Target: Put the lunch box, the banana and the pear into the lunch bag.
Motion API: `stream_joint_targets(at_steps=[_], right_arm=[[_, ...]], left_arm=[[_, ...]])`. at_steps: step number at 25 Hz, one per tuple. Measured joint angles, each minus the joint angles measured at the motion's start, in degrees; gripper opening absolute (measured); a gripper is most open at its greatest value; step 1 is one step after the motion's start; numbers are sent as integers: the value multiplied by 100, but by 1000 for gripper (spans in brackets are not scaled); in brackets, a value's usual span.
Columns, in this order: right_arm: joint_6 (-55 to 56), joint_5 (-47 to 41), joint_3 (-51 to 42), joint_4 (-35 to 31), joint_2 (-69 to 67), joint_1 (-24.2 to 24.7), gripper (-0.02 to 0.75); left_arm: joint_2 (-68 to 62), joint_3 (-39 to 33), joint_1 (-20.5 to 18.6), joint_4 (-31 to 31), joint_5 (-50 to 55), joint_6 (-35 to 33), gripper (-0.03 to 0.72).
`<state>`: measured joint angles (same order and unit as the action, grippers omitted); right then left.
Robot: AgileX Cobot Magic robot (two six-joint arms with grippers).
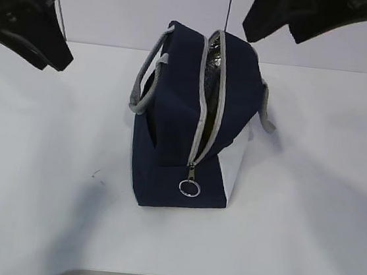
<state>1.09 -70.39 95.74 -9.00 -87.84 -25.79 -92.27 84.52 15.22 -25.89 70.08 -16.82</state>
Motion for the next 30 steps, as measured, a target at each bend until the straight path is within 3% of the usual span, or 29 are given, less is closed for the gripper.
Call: stream_joint_targets(at_steps=[11,21,25,30], right_arm=[[-109,3155,-3218,-35,1833,0,495],[-239,4663,-3502,9,1186,0,493],[-606,5805,-3895,261,1184,-265,493],[-735,7532,-5050,643,1501,-801,493]], left_arm=[[969,-282,0,669,83,430,309],[1656,-921,0,939,116,452,309],[1702,-934,0,893,116,584,309],[1736,-934,0,756,116,631,309]])
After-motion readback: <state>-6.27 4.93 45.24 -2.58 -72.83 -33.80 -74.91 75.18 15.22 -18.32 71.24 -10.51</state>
